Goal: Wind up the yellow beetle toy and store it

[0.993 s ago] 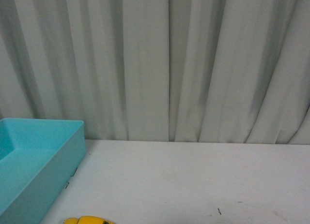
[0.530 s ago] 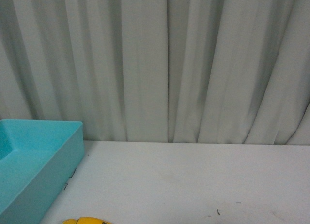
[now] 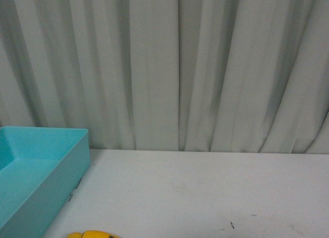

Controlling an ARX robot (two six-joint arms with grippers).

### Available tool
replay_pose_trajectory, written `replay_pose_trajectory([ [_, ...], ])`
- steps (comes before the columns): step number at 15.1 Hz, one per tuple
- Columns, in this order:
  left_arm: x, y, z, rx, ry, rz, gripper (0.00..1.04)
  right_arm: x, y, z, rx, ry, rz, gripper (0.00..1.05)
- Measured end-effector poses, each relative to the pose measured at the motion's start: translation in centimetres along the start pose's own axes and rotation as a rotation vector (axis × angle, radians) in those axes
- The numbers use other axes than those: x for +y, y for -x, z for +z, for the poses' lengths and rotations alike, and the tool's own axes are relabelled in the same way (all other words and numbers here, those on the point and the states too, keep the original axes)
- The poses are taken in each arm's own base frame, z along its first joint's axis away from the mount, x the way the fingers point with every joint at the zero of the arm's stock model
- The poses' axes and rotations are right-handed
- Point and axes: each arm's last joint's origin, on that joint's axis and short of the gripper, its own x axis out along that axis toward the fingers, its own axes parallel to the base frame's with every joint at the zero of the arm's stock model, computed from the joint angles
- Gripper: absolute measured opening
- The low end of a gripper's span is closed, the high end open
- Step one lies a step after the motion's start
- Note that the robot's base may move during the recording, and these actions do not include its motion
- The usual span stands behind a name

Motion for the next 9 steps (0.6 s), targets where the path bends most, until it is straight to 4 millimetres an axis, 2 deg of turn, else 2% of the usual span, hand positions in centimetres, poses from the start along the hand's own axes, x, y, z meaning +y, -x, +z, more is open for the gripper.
replay_pose_trajectory([
  [2,0.0,0.0,-0.2,0.029,0.012,0.010,0.98,0.0,0.0,0.0,0.000,0.000,0.000,0.92],
  [3,-0.2,0.0,0.2,0.287,0.100,0.143,0.98,0.0,0.0,0.0,0.000,-0.002,0.000,1.00],
  [4,0.0,-0.8,1.3,0.386,0.170,0.252,0.98,0.0,0.0,0.0,0.000,-0.003,0.002,0.97],
  [5,0.2,-1.9,2.9,0.337,0.248,0.344,0.98,0.0,0.0,0.0,0.000,-0.004,-0.002,0.98],
  [7,0.2,-4.9,5.7,0.244,0.283,0.287,0.98,0.0,0.0,0.0,0.000,-0.004,0.000,0.98],
  [9,0.4,-8.9,6.3,0.267,0.235,0.231,0.98,0.0,0.0,0.0,0.001,-0.004,-0.002,0.98],
])
